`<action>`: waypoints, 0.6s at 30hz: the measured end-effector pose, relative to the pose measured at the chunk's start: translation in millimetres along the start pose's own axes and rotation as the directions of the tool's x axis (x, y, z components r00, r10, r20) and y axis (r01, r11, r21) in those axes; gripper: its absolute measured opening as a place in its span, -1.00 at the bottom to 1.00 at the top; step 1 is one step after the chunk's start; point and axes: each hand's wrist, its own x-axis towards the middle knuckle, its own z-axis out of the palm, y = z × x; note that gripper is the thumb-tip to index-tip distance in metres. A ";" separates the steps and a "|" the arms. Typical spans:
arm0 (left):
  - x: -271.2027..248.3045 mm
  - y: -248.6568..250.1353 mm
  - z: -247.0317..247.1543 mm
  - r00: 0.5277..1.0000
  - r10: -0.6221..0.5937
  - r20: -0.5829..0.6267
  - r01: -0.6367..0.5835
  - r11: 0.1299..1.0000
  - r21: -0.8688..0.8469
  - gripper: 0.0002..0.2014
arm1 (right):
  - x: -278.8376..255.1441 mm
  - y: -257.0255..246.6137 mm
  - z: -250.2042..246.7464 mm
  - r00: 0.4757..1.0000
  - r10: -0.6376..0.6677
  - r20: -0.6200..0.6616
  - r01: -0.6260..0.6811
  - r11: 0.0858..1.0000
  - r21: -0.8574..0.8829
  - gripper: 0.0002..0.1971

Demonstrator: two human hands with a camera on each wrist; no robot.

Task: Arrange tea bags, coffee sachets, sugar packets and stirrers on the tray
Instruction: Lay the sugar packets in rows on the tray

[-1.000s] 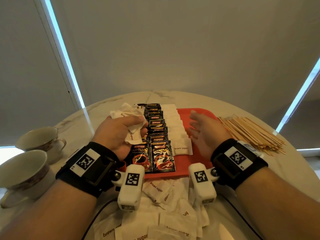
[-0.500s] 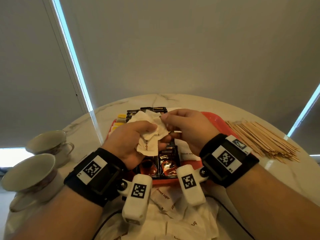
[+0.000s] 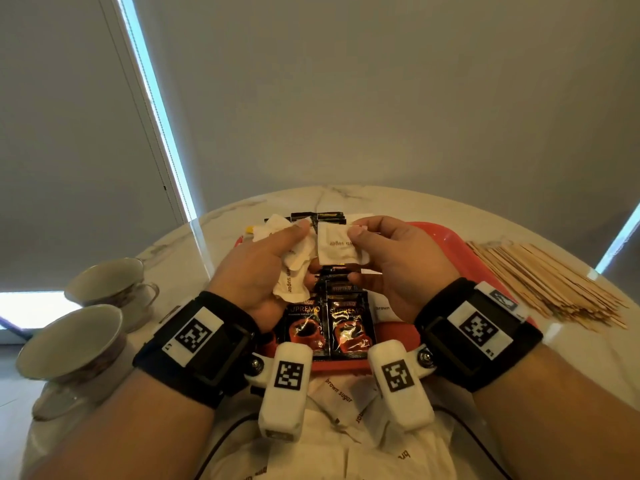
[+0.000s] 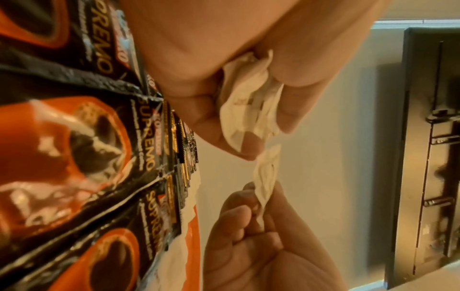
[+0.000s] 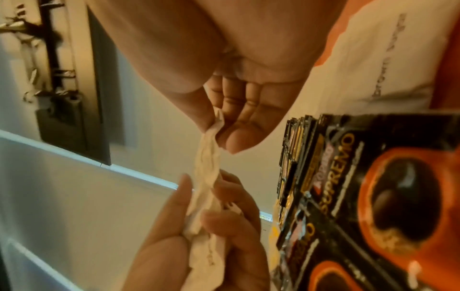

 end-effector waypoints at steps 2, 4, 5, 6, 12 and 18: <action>-1.8 -1.1 0.4 0.998 0.025 0.053 -0.028 0.998 0.051 -0.72 | -1.0 0.8 -0.7 0.998 -0.042 0.040 0.044 0.998 -0.050 -0.89; -4.6 -3.2 -0.1 0.992 0.043 0.122 -0.062 0.985 0.159 -0.69 | -3.5 0.7 -1.0 0.994 -0.074 0.076 0.078 0.995 -0.058 -0.83; -6.2 -4.5 0.0 0.986 0.044 0.158 -0.076 0.977 0.199 -0.71 | -4.5 0.5 -0.8 0.993 -0.090 0.080 0.094 0.995 -0.040 -0.81; -6.7 -6.0 0.0 0.983 0.040 0.180 -0.080 0.972 0.220 -0.73 | -5.1 0.1 -0.3 0.992 -0.106 0.074 0.107 0.994 -0.009 -0.78; -1.1 -6.6 -2.6 0.987 0.079 0.138 -0.097 0.986 0.132 -0.63 | -8.1 2.3 0.0 0.989 -0.054 0.136 0.044 0.996 0.073 -0.80; -3.7 -3.2 -4.8 0.992 0.034 0.125 -0.053 0.987 0.152 -0.54 | -7.7 0.7 -4.7 0.989 -0.071 0.133 0.081 0.994 -0.076 -0.82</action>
